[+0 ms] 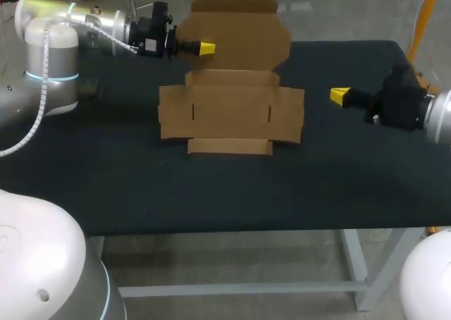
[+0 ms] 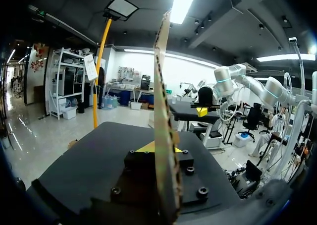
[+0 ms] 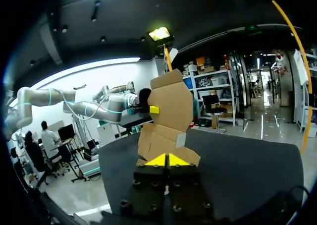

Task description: Assemble the packaging by folding the flat box into shape, placing the metal phone stand inside, and closing the box properly

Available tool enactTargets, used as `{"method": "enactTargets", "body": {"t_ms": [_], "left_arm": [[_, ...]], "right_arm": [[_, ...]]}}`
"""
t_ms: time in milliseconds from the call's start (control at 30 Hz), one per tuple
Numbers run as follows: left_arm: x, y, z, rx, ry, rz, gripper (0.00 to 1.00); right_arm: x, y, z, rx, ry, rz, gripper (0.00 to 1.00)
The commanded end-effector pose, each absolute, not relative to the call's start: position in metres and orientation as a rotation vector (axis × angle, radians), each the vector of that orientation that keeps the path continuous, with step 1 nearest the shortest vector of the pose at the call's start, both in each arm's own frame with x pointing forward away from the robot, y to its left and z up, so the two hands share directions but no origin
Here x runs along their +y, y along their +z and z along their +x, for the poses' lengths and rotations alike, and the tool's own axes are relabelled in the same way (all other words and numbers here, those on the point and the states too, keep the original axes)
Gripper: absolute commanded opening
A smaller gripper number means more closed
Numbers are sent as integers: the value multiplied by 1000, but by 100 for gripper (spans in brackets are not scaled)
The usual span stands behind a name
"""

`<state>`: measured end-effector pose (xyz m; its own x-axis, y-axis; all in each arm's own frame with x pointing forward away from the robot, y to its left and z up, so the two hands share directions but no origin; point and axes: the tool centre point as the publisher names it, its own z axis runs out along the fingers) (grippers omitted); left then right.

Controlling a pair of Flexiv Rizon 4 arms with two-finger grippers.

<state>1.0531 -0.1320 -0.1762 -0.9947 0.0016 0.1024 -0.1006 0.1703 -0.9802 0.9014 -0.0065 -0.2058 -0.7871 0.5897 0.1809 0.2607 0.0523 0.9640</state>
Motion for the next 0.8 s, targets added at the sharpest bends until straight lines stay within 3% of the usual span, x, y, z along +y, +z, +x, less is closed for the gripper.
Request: {"method": "enactTargets", "body": {"t_ms": [33,800], "left_arm": [[-134,-169,1037,-2377,1998,148,0],[-146,-141,988,-2374,1992,230,0]], "right_arm": [[-19,-206,877,2043,1807,842,0],[-33,-232,837,2093,1745,774,0]]}}
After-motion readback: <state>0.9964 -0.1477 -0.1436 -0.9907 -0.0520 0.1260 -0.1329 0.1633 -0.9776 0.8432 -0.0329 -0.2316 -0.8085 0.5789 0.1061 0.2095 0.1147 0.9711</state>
